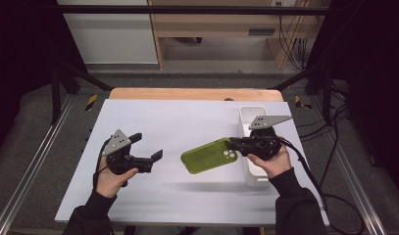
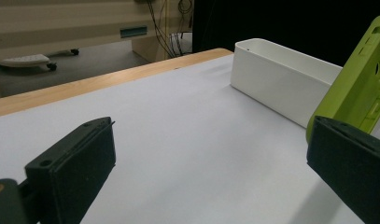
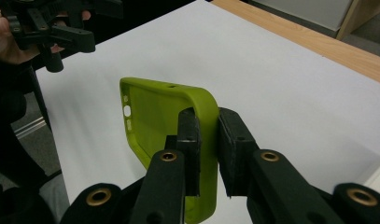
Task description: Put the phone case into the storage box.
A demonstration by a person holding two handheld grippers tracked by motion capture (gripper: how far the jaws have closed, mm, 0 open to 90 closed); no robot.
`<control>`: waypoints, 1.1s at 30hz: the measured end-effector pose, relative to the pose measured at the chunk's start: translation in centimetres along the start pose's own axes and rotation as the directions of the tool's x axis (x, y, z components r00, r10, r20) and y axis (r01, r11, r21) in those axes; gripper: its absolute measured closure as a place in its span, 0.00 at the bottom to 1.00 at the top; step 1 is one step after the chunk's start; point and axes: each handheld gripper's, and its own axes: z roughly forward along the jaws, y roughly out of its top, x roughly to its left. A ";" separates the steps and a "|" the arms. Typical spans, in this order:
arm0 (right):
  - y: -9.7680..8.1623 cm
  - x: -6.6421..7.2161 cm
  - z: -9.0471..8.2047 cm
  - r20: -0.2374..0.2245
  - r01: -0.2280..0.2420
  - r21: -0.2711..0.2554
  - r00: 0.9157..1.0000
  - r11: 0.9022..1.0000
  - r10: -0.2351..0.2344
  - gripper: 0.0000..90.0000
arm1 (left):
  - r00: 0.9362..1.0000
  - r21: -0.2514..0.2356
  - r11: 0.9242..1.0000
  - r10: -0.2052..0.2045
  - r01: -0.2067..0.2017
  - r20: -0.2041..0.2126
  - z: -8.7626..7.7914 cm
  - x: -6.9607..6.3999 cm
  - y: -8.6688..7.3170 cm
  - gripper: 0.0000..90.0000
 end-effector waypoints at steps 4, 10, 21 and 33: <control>0.3 0.0 -0.4 0.020 0.017 -0.001 1.000 1.000 -0.017 0.89 | 1.000 0.003 1.000 -0.001 0.001 -0.011 -0.2 0.6 -0.5 0.01; 0.9 0.0 -1.1 0.047 0.041 -0.003 0.998 0.999 -0.041 0.89 | 1.000 0.000 1.000 -0.001 0.001 -0.014 -0.7 1.3 -1.2 0.01; 2.0 0.2 -2.2 0.096 0.088 0.000 0.992 0.996 -0.087 0.89 | 0.999 -0.005 1.000 0.006 -0.007 -0.046 -1.5 2.5 -2.7 0.01; 3.4 0.4 -2.8 0.152 0.138 0.035 0.978 0.990 -0.142 0.89 | 0.998 0.018 1.000 0.001 0.000 -0.066 -1.9 3.4 -3.8 0.00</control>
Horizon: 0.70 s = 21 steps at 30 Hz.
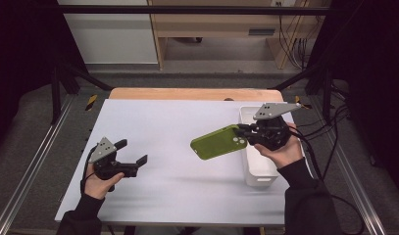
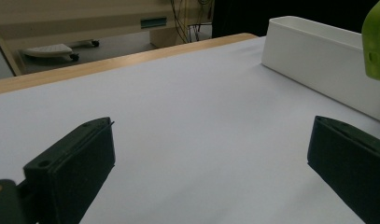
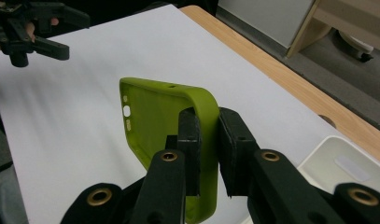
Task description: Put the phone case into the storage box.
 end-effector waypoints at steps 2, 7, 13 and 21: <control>0.2 0.0 -0.1 0.011 0.011 0.006 1.000 1.000 -0.011 0.89 | 1.000 0.003 1.000 -0.002 0.002 -0.006 -0.1 0.2 -0.1 0.00; 0.6 -0.2 -0.3 0.031 0.023 0.010 0.999 1.000 -0.023 0.89 | 1.000 0.009 1.000 -0.004 0.005 -0.014 -0.2 0.5 -0.4 0.00; 1.2 -0.2 -0.6 0.054 0.050 0.016 0.997 0.999 -0.051 0.89 | 1.000 0.015 1.000 -0.003 0.003 -0.014 -0.1 0.6 -0.6 0.00; 1.8 -0.4 -0.8 0.079 0.088 0.041 0.993 0.995 -0.091 0.89 | 1.000 0.017 1.000 -0.004 0.004 -0.019 -0.1 0.7 -0.7 0.00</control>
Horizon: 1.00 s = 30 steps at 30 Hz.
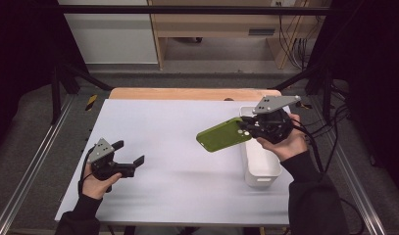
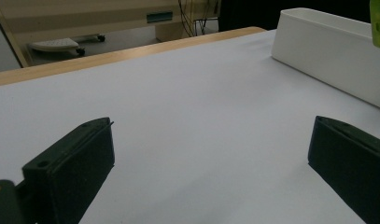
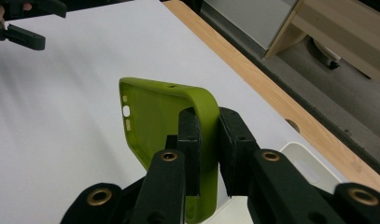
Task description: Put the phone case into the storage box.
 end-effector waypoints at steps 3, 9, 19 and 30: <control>0.2 -0.1 0.0 0.009 0.016 0.009 1.000 1.000 -0.016 0.89 | 1.000 0.000 1.000 0.001 -0.001 0.001 0.0 0.0 0.0 0.00; 0.5 -0.3 -0.2 0.035 0.055 0.031 0.998 0.998 -0.056 0.89 | 1.000 0.003 1.000 0.003 -0.003 0.001 0.1 0.0 -0.1 0.00; 1.1 -0.6 -0.3 0.063 0.107 0.067 0.992 0.992 -0.111 0.89 | 1.000 0.005 1.000 0.005 -0.005 0.003 0.1 0.0 -0.1 0.00; 1.7 -1.1 -0.4 0.094 0.153 0.092 0.982 0.984 -0.161 0.89 | 1.000 0.006 1.000 0.010 -0.010 0.004 0.2 0.1 -0.2 0.00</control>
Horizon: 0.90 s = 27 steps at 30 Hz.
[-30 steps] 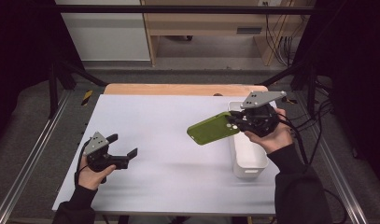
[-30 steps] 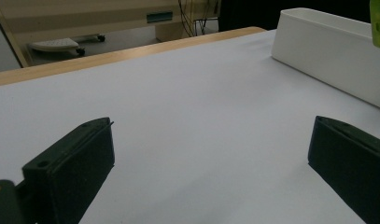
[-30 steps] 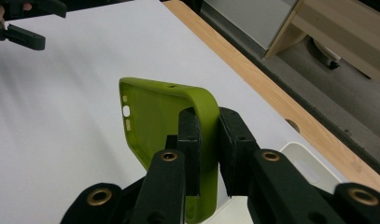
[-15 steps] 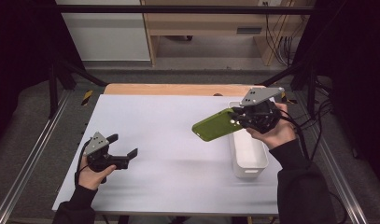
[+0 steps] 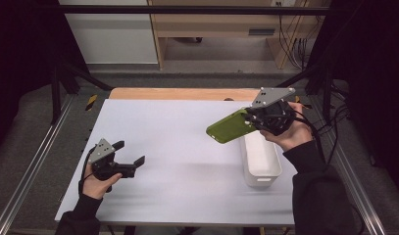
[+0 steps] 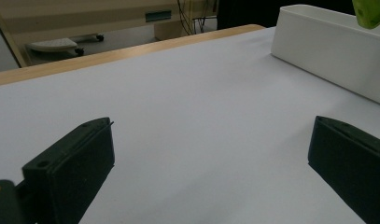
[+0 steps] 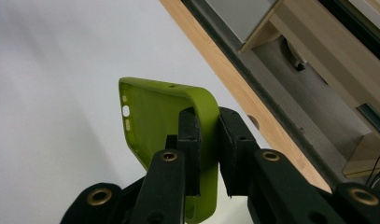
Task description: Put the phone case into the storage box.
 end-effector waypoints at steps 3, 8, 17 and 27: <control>0.2 -0.2 -0.1 0.016 0.014 0.010 1.000 1.000 -0.014 0.89 | 1.000 0.001 1.000 0.000 0.000 -0.002 0.0 0.0 0.0 0.00; 0.4 -0.4 -0.1 0.034 0.032 0.024 0.999 0.999 -0.033 0.89 | 1.000 0.000 1.000 0.001 -0.001 -0.002 0.0 0.0 0.0 0.00; 0.6 -0.8 -0.4 0.064 0.060 0.037 0.996 0.997 -0.062 0.89 | 1.000 -0.001 1.000 0.002 -0.002 -0.002 0.0 0.0 0.0 0.00; 0.4 -1.6 -0.5 0.090 0.079 0.062 0.992 0.995 -0.084 0.89 | 1.000 0.000 1.000 0.002 -0.002 -0.004 0.0 0.0 0.0 0.00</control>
